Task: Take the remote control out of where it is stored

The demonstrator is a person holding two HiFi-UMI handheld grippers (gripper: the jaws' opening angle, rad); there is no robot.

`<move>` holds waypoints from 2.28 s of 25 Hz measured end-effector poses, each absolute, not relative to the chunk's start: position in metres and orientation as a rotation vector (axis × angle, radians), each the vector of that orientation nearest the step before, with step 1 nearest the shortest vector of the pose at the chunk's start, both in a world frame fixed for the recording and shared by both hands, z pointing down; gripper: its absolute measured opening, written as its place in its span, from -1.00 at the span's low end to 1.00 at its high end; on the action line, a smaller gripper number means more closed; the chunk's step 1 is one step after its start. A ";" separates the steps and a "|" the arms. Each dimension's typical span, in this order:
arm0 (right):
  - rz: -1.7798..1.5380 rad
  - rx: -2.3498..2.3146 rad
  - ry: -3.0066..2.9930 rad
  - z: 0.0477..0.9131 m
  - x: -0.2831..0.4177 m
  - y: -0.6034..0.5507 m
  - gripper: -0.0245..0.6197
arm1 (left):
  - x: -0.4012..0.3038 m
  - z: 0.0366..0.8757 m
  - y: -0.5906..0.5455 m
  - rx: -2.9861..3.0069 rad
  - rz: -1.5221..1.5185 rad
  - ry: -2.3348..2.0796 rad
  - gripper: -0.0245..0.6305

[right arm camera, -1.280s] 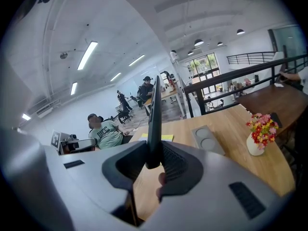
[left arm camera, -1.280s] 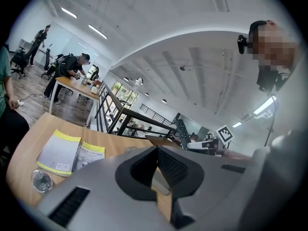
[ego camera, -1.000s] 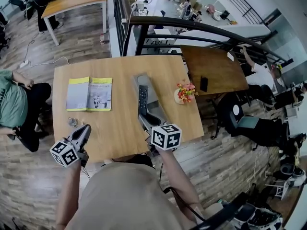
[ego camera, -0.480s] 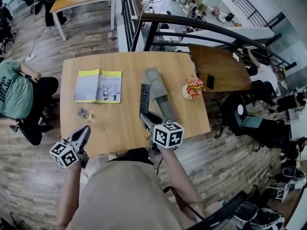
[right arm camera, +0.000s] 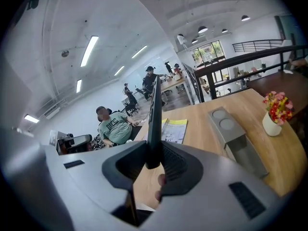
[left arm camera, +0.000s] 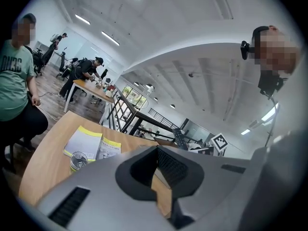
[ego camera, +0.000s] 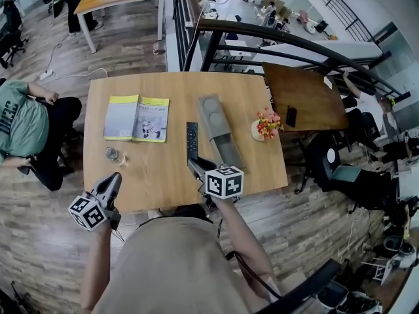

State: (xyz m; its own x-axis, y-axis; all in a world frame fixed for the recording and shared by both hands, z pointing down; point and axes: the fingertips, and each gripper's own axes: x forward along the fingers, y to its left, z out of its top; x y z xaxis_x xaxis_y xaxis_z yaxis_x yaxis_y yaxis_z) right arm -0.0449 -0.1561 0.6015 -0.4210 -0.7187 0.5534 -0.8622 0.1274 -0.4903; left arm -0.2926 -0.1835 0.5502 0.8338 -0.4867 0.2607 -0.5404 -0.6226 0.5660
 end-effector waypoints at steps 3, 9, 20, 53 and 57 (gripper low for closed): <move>1.169 1.535 -2.212 0.606 -0.040 -0.163 -0.63 | -0.284 0.554 -0.187 2.341 0.119 -0.759 -0.92; 1.217 1.471 -2.204 0.627 -0.029 -0.172 -0.63 | -0.267 0.560 -0.196 2.333 0.145 -0.770 -0.92; 1.339 1.353 -2.163 0.676 -0.026 -0.180 -0.63 | -0.260 0.572 -0.202 2.308 0.188 -0.800 -0.92; 1.516 1.023 -1.772 0.850 -0.039 -0.135 -0.62 | -0.254 0.620 -0.190 2.232 0.313 -0.898 -0.92; 1.529 1.014 -1.735 0.872 -0.034 -0.131 -0.62 | -0.249 0.624 -0.186 2.222 0.316 -0.908 -0.92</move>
